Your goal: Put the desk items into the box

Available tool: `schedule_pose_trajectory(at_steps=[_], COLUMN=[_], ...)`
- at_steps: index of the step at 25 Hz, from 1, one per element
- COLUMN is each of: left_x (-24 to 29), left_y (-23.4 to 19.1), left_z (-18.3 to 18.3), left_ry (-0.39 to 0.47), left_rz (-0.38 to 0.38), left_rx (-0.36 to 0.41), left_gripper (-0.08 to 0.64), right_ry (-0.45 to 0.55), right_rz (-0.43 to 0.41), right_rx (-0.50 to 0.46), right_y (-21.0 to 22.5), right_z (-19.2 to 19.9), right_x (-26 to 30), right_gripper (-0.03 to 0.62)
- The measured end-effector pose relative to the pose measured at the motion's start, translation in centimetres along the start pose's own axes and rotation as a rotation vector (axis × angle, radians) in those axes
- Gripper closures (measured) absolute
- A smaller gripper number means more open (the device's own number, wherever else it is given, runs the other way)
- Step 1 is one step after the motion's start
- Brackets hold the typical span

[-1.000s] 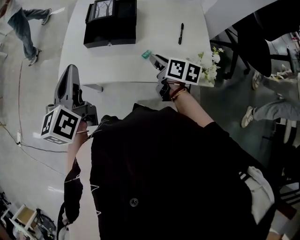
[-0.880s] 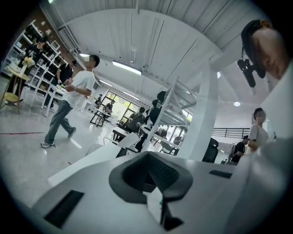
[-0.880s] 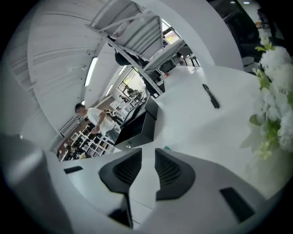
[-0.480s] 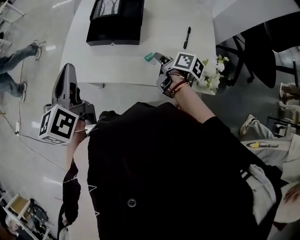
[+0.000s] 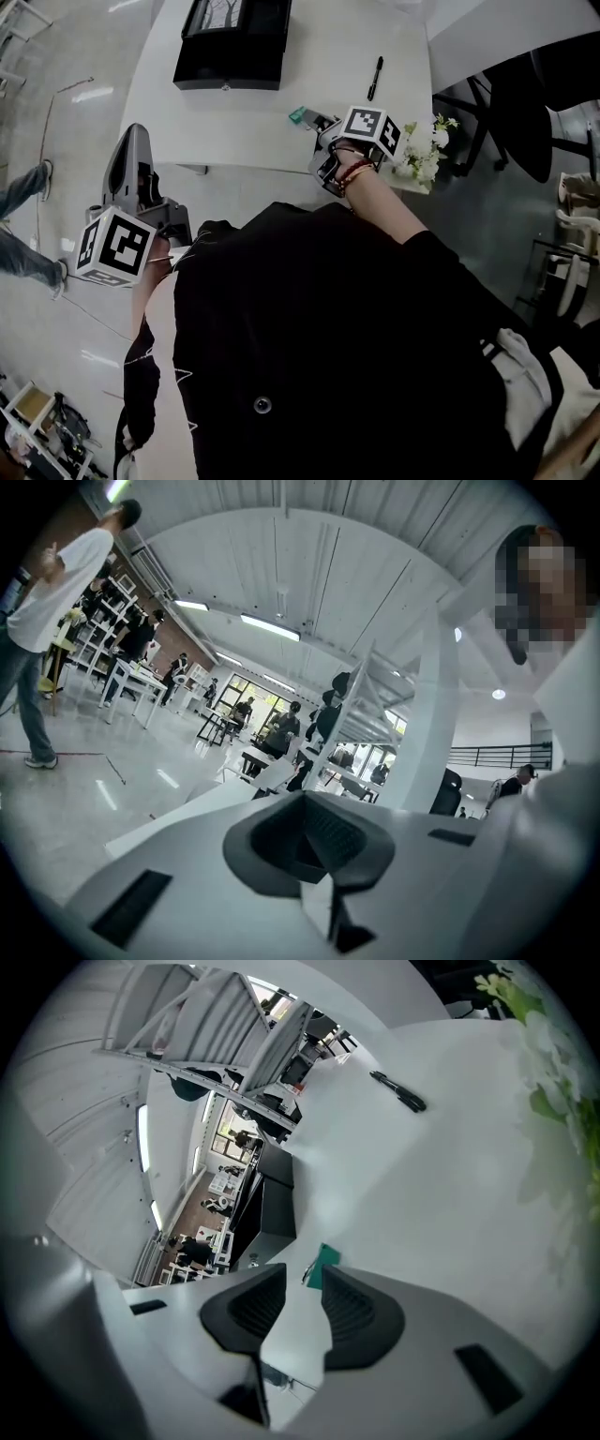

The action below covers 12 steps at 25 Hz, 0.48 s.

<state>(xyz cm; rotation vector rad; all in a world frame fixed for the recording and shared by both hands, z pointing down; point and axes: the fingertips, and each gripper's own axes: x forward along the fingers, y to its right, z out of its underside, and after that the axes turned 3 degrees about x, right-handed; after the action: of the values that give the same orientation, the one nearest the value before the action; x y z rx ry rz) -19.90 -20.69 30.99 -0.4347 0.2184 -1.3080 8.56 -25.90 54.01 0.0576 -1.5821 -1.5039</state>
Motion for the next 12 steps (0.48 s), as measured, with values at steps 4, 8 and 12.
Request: schedule_pose_trajectory(at_steps=[4,8,12], left_x=[-0.2,-1.2,-1.7], left_y=[-0.2,-0.4,-0.7], left_z=[-0.2,-0.2,-0.3], left_ry=[0.006,0.014,0.024], left_rz=[-0.012,-0.025,-0.038], left_rx=[0.003,0.003,0.003], left_gripper=[0.549,0.549,0.549], right_ry=[-0.014,-0.016,-0.02], right_rz=[0.0,0.003,0.013], right_rx=[0.017,0.017,0.014], right_y=[0.1,0.3,0.6], right_z=[0.2,0.6,0.7], right_x=[0.5,0.5,0.8], right_gripper=[0.468,0.468,0.48])
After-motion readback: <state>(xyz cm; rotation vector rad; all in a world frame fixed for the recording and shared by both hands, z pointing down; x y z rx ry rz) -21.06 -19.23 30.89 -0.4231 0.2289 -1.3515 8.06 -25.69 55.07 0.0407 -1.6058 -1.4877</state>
